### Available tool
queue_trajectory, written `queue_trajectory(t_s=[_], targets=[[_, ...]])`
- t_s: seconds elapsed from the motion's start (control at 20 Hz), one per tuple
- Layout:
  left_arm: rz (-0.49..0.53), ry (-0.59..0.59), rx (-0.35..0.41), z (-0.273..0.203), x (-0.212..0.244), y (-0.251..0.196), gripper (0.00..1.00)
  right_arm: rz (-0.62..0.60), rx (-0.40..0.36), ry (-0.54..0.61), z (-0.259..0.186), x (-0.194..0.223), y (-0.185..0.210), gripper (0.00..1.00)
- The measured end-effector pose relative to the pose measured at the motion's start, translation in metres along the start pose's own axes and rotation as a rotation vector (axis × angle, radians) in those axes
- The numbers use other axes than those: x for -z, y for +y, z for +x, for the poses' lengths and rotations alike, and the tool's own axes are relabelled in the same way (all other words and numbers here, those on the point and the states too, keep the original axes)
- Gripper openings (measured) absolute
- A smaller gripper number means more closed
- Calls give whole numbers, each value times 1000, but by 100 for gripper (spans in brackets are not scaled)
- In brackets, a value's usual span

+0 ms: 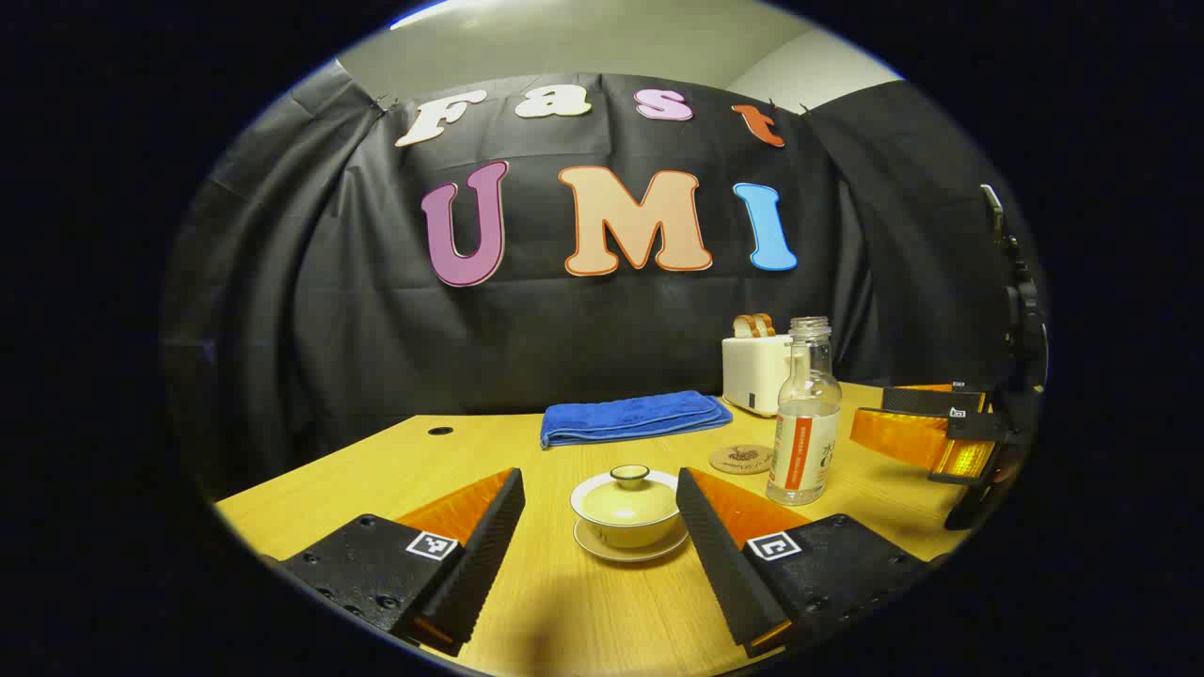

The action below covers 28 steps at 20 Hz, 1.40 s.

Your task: Open the teacup lid with one hand, grasp the water bottle and pour water into the teacup with the other hand; after pouring, place the water bottle on the coaster and then close the teacup lid.

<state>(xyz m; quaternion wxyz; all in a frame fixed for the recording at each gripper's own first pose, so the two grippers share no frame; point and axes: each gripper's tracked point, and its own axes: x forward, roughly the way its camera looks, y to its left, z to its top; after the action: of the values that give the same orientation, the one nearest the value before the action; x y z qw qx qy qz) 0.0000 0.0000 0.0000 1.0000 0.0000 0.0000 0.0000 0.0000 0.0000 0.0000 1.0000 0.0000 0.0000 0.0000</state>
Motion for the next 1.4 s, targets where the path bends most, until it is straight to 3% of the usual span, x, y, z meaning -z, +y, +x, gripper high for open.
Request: queue_trajectory(t_s=[0.1,0.25,1.4], targets=[[-15,-1,1,0,2,3,95,0,6,1,1,-1,-1,100],[-60,-2,-18,1,3,8,95,1,1,0,1,-1,1,95],[-50,6,47,11,3,-3,95,-1,-5,0,1,-2,0,98]])
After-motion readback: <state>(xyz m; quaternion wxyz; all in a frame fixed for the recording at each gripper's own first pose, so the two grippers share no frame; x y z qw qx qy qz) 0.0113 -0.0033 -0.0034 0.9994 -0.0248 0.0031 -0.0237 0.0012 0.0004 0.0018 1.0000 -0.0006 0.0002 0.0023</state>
